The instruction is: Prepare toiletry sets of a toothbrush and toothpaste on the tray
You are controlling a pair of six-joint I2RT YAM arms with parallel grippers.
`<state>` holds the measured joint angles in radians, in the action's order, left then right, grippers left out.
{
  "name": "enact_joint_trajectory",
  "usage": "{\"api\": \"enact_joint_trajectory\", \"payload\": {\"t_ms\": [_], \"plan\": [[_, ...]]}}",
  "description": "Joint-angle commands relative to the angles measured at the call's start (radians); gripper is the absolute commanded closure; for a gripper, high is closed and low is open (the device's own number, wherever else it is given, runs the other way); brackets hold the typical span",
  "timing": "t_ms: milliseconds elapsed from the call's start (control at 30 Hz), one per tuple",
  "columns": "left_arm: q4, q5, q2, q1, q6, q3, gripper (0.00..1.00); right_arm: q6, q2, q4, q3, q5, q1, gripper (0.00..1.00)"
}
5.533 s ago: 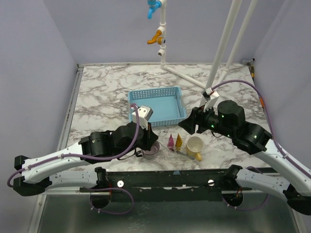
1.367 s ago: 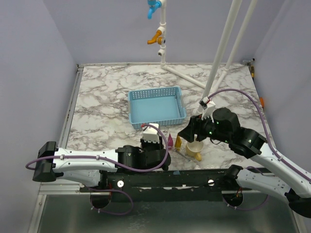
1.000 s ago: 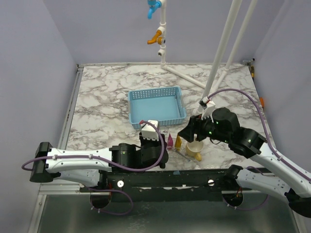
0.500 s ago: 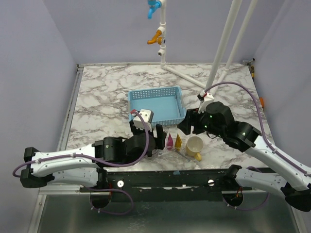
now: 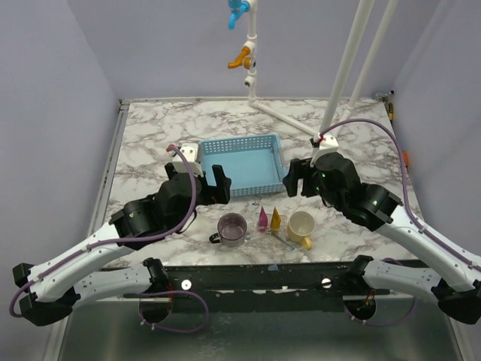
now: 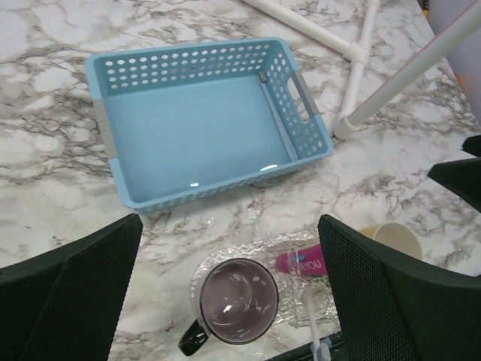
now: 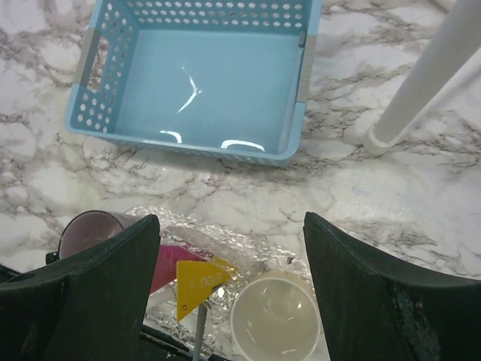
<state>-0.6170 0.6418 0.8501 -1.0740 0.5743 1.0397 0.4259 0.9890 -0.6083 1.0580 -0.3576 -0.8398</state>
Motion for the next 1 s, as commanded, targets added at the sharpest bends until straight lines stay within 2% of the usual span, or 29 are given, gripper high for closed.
{"api": "enact_joint_trajectory", "payload": {"t_ms": [0,167,333,600,767,833,900,967], "plan": [[-0.054,-0.071,-0.028,0.086,-0.092,0.052,0.01,-0.061,0.002,-0.002,0.043,-0.119,0.04,0.2],[-0.062,-0.107,-0.054,0.177,-0.127,0.054,0.01,-0.093,0.019,0.014,0.067,-0.112,0.14,0.19],[-0.052,-0.142,-0.079,0.255,-0.144,0.037,0.01,-0.119,0.005,0.031,0.085,-0.013,0.328,0.19],[-0.034,-0.205,-0.095,0.401,-0.182,0.015,0.01,-0.096,-0.001,0.029,0.124,0.058,0.525,0.18],[-0.016,-0.244,-0.095,0.492,-0.192,0.003,0.01,-0.056,0.008,0.001,0.154,0.048,0.572,0.17],[-0.003,-0.256,-0.099,0.513,-0.191,-0.009,0.01,-0.048,0.001,0.007,0.161,0.072,0.572,0.13],[0.016,-0.256,-0.107,0.521,-0.194,-0.026,0.01,-0.05,-0.006,0.012,0.164,0.08,0.572,0.02],[0.032,-0.246,-0.116,0.522,-0.197,-0.042,0.01,-0.048,-0.01,0.003,0.172,0.067,0.571,0.0]]}}
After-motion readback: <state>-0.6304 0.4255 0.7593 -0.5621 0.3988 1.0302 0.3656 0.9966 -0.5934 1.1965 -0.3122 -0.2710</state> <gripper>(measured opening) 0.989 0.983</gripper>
